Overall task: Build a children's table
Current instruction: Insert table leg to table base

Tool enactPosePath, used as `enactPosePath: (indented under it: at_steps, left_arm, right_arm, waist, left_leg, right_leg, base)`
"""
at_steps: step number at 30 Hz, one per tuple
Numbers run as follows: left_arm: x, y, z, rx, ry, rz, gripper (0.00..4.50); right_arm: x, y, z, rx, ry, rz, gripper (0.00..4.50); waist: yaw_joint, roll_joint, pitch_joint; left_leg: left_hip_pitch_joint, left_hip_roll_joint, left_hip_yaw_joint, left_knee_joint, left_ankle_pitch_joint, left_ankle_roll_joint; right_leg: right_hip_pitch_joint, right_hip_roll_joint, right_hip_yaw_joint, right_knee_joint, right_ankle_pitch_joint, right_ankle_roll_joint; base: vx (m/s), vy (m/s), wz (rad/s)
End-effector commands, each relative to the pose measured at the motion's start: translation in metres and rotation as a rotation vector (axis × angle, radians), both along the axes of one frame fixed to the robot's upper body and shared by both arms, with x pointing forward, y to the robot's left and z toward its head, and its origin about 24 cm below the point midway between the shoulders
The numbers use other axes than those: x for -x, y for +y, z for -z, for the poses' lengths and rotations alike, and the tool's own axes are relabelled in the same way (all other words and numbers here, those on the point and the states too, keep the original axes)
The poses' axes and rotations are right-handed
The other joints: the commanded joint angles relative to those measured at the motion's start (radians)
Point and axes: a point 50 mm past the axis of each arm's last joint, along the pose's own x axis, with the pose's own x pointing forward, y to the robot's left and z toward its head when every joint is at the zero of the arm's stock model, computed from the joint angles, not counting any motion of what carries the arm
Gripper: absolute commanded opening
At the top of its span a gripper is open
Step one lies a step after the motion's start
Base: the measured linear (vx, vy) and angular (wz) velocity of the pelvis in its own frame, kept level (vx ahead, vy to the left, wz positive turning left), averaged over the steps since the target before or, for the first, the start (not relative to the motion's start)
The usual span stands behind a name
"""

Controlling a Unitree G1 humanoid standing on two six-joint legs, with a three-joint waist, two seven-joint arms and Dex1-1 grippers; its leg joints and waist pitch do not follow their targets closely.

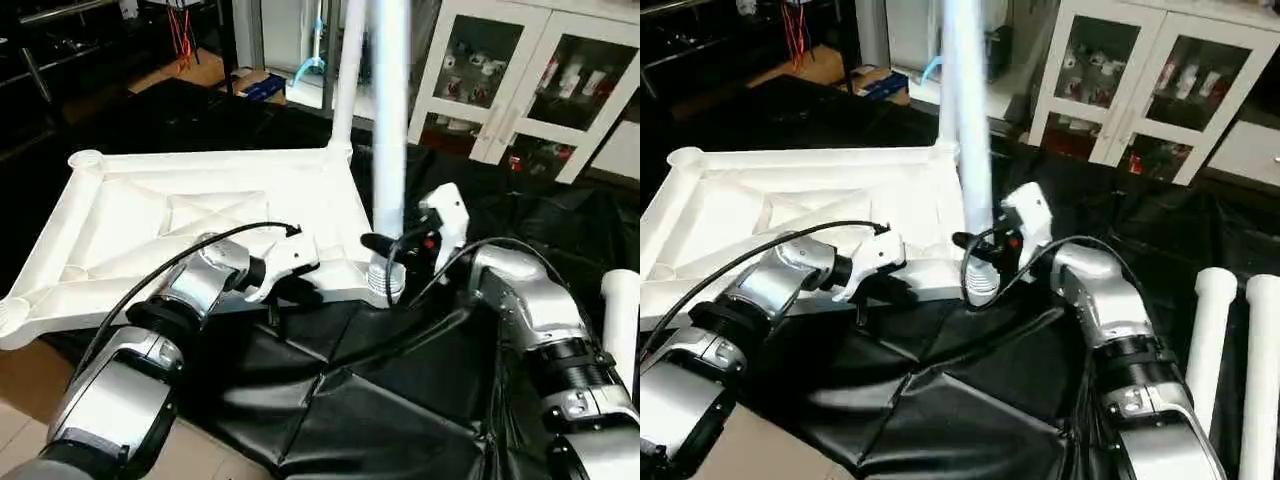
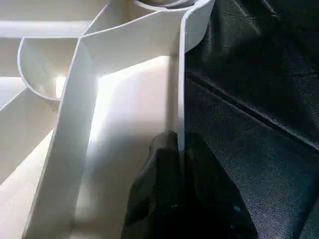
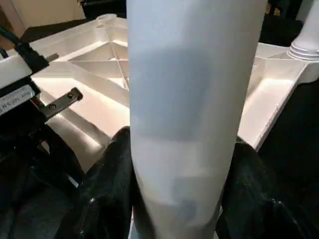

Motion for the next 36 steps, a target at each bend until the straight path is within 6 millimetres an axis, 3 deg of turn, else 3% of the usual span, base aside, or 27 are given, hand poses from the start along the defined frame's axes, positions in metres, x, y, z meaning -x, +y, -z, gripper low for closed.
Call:
enactPosePath:
  at_steps: [1,7,26,36]
  left_arm:
    - [0.004,-0.005,0.003,0.023,0.024,0.027,0.0]
    - [0.003,-0.005,0.002,0.027,0.02,0.021,0.0]
    - [0.002,-0.005,0.001,0.039,0.019,0.004,0.0]
    - [0.002,-0.004,0.001,0.036,0.017,0.001,0.0]
  right_arm:
    - [0.014,-0.01,0.039,0.031,0.191,0.055,1.84]
    - [0.02,-0.017,0.043,-0.006,0.202,0.093,1.84]
    - [0.04,-0.022,0.058,-0.212,0.115,0.308,1.84]
    - [0.059,-0.011,0.071,-0.075,0.104,0.193,1.84]
  waist:
    - [-0.001,0.001,-0.058]
    - [0.001,0.002,-0.059]
    - [0.0,0.007,-0.053]
    - [0.0,0.008,-0.052]
  left_leg:
    - [0.016,0.048,-0.023,-0.077,-0.288,0.024]
    - [0.015,0.049,-0.022,-0.079,-0.275,0.031]
    - [0.018,0.052,-0.027,-0.092,-0.356,0.004]
    - [0.016,0.052,-0.027,-0.096,-0.356,0.006]
  right_leg:
    - [0.037,-0.048,0.032,-0.072,-0.217,-0.266]
    - [0.038,-0.05,0.031,-0.074,-0.204,-0.27]
    - [0.026,-0.052,0.033,-0.089,-0.31,-0.229]
    - [0.026,-0.052,0.034,-0.093,-0.309,-0.219]
  base:
    - [0.0,0.0,0.0]
    - [0.0,0.0,0.0]
    - [0.0,0.0,0.0]
    - [0.0,0.0,0.0]
